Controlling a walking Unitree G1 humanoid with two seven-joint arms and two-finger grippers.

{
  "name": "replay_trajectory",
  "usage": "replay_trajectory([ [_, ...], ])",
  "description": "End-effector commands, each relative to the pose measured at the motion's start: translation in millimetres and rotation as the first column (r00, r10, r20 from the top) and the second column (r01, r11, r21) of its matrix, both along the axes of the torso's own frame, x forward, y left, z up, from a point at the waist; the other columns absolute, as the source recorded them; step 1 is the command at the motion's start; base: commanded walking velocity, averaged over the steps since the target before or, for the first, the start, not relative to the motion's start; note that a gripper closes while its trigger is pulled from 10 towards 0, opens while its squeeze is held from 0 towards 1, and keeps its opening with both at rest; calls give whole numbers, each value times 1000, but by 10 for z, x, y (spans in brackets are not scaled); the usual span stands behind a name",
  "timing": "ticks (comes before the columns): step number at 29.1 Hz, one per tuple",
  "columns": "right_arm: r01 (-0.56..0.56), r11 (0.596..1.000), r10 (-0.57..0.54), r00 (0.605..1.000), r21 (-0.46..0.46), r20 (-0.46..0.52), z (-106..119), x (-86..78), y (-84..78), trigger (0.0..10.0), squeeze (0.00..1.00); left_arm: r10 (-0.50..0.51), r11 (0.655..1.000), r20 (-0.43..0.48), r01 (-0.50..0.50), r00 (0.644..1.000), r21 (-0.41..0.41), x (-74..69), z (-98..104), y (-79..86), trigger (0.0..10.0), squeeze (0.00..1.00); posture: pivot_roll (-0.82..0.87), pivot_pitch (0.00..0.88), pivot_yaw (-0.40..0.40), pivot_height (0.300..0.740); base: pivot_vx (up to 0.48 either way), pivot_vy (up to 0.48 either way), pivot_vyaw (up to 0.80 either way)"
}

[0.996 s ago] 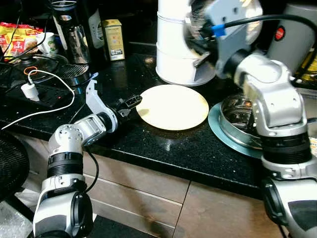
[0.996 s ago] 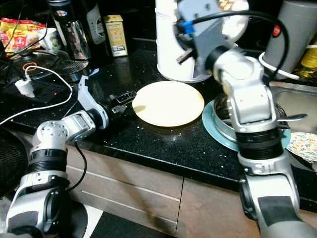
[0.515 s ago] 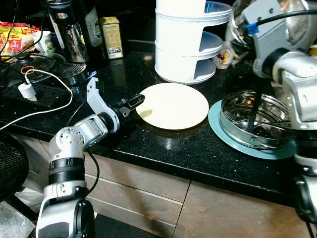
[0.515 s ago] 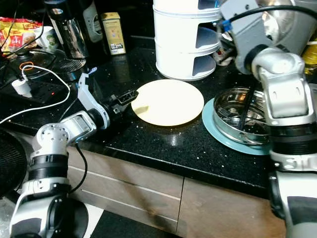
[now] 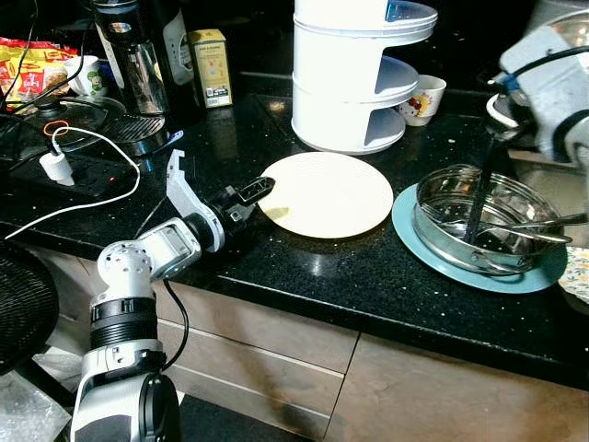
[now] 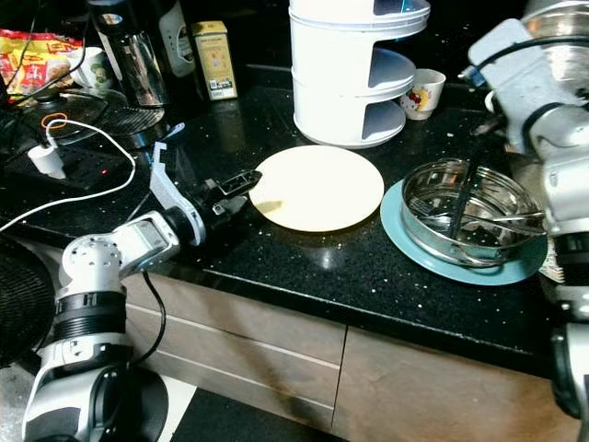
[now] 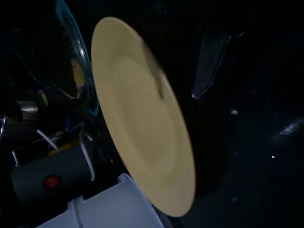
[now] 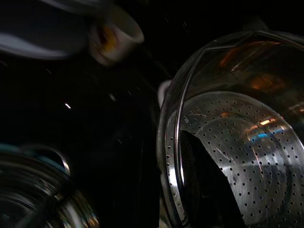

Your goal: Kitchen organization

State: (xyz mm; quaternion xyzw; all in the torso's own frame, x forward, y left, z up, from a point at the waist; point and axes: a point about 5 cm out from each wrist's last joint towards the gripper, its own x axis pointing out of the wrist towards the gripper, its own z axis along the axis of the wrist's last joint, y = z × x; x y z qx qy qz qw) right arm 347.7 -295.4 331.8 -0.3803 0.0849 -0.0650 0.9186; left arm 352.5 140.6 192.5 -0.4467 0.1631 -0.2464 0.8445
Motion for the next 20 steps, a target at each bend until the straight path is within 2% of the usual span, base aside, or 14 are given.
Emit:
replay_trajectory([
  [1, 18, 1000, -18, 1000, -26, 2, 7, -25, -62, 10000, 0, 17, 1000, -48, -17, 999, 4, 21, -50, 24, 10000, 0, -58, 0, 24, 740, 0, 0, 0],
  [10, 17, 999, -18, 1000, -35, -11, -5, -30, -87, 10000, 0, 94, 995, -145, -97, 985, -12, 89, -154, 99, 10000, 0, -63, 0, 27, 740, 0, 0, 0],
  [17, -3, 1000, 2, 1000, -23, -7, 14, -27, -41, 10000, 0, 37, 998, -167, -47, 985, -53, 194, -84, 61, 10000, 0, -73, 0, 28, 740, 0, 0, 0],
  [20, -9, 1000, 9, 1000, -19, -7, 14, -28, -26, 10000, 0, 26, 999, -194, -33, 981, -32, 269, -74, 53, 10000, 0, -73, 0, 28, 740, 0, 0, 0],
])
